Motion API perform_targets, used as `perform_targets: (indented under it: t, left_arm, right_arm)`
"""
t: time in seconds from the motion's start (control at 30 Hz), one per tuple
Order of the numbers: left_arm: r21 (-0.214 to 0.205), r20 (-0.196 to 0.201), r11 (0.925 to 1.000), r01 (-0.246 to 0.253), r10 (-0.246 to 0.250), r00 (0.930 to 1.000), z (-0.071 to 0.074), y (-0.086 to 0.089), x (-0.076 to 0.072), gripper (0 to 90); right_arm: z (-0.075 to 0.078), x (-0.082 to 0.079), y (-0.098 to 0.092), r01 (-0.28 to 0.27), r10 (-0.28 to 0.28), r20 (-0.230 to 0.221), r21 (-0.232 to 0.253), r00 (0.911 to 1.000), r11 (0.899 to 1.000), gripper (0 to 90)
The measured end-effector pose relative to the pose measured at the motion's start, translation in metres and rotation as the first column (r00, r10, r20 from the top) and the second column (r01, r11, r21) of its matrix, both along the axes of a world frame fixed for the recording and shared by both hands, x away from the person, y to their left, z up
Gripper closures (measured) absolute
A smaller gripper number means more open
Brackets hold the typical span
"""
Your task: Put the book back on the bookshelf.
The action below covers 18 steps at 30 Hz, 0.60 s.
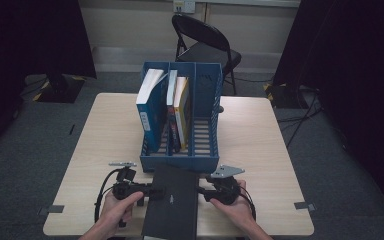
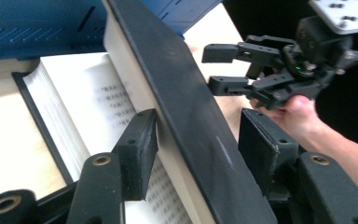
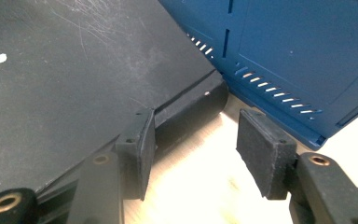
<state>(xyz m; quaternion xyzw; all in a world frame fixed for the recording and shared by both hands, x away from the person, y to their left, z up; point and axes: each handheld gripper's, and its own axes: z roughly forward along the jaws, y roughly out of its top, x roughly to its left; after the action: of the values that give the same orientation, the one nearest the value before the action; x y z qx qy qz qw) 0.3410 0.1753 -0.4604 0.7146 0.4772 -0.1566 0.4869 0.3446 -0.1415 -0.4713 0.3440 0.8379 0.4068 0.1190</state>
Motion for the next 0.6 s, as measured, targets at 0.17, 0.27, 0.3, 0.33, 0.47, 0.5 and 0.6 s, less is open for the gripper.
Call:
perform_targets:
  t: [0.17, 0.27, 0.3, 0.33, 0.47, 0.5, 0.6]
  left_arm:
    - [0.080, -0.024, 0.9967, 0.016, -0.014, 0.9996, -0.008, -0.011, 0.003, 41.7]
    - [0.033, -0.047, 0.9992, 0.023, -0.022, 0.9987, -0.008, -0.007, 0.007, 45.3]
    - [0.037, -0.056, 0.9989, 0.029, -0.027, 0.9981, -0.010, -0.008, 0.010, 46.6]
    - [0.042, -0.065, 0.9988, 0.025, -0.022, 0.9977, -0.012, -0.009, 0.012, 47.5]
    - [0.031, -0.060, 0.9970, 0.071, -0.069, 0.9958, -0.013, -0.018, 0.019, 52.6]
    - [0.028, -0.064, 0.9965, 0.079, -0.077, 0.9949, -0.013, -0.019, 0.020, 53.3]
    - [0.012, -0.057, 0.9958, 0.091, -0.090, 0.9943, -0.014, -0.023, 0.022, 55.6]
  right_arm:
    - [0.000, 0.000, 0.000, 0.000, 0.000, 0.000, -0.001, 1.0000, 1.000, 46.5]
    - [0.000, 0.000, 0.000, -0.001, 0.001, 0.002, -0.001, 1.0000, 1.000, 46.5]
    - [0.000, 0.000, 0.000, -0.001, 0.001, 0.001, 0.000, 1.0000, 1.000, 46.4]
    - [0.000, 0.000, 0.000, -0.002, 0.002, 0.002, -0.001, 1.0000, 1.000, 46.4]
    - [0.000, 0.000, 0.001, 0.000, 0.000, 0.003, -0.003, 1.0000, 1.000, 46.3]
    - [0.000, 0.000, 0.001, 0.000, 0.000, 0.003, -0.003, 1.0000, 1.000, 46.2]
    - [0.000, 0.001, 0.000, -0.003, 0.003, 0.001, -0.002, 1.0000, 1.000, 45.9]
